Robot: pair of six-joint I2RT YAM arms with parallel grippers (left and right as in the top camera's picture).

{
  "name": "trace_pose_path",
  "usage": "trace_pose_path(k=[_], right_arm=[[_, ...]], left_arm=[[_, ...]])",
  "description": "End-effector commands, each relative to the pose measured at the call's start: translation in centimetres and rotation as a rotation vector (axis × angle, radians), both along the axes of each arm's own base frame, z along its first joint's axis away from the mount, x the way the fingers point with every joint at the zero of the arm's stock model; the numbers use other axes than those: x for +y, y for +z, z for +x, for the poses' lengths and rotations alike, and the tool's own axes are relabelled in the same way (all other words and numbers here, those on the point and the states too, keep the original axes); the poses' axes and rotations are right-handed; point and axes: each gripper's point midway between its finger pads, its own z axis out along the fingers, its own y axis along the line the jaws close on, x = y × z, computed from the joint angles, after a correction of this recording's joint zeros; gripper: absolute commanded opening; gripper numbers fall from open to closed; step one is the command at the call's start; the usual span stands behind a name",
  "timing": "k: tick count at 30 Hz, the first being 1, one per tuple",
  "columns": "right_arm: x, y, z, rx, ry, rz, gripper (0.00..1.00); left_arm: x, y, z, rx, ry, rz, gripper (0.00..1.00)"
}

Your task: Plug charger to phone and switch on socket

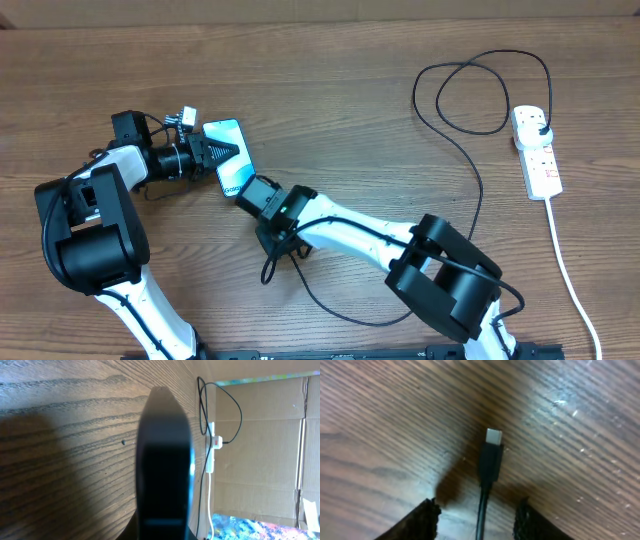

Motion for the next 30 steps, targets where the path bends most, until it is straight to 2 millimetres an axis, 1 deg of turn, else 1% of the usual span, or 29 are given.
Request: trace_pose_path(k=[1, 3, 5, 7, 9, 10, 12, 17, 19, 21, 25, 27, 30], right_arm=[[0.1, -0.3, 1.3, -0.116, 0.028, -0.061, 0.45], [0.6, -0.3, 1.3, -0.136, 0.054, -0.056, 0.39], [0.7, -0.3, 1.3, -0.141, 0.057, -0.056, 0.3], [0.0, -0.3, 1.6, -0.158, 0.058, -0.092, 0.18], [-1.4, -0.4, 1.5, -0.153, 0.053, -0.151, 0.05], [-2.1, -0.4, 1.2, -0.134, 0.051, -0.175, 0.04], [-3.7, -0.5, 0.7, -0.082, 0.031, -0.223, 0.04], [-6.1, -0.2, -1.9, 0.11, 0.019, -0.27, 0.04], [-7.2, 0.0, -2.5, 0.163, 0.008, -0.299, 0.04], [-7.7, 0.0, -2.4, 0.172, 0.001, -0.311, 0.07], [-7.0, -0.1, -1.3, 0.145, -0.01, -0.268, 0.29], [-6.9, -0.2, -0.7, 0.135, -0.019, -0.254, 0.34], [-6.9, -0.2, -0.4, 0.134, -0.027, -0.249, 0.35]], left_arm=[[-0.3, 2.0, 0.3, -0.044, -0.009, -0.016, 0.04], [-0.3, 2.0, 0.3, -0.044, -0.009, -0.017, 0.04], [-0.3, 2.0, 0.3, -0.037, -0.006, -0.019, 0.04], [-0.3, 2.0, 0.3, -0.031, -0.004, -0.022, 0.04], [-0.3, 2.0, 0.3, -0.031, -0.004, -0.022, 0.04], [-0.3, 2.0, 0.3, -0.031, -0.004, -0.022, 0.04], [-0.3, 2.0, 0.3, -0.031, -0.004, -0.022, 0.04], [-0.3, 2.0, 0.3, -0.026, -0.002, -0.024, 0.04], [-0.3, 2.0, 0.3, -0.025, -0.001, -0.024, 0.04], [-0.3, 2.0, 0.3, -0.025, -0.001, -0.024, 0.04], [-0.3, 2.0, 0.3, -0.025, -0.001, -0.024, 0.04], [-0.3, 2.0, 0.3, -0.025, -0.001, -0.024, 0.04], [-0.3, 2.0, 0.3, -0.024, -0.001, -0.025, 0.04]])
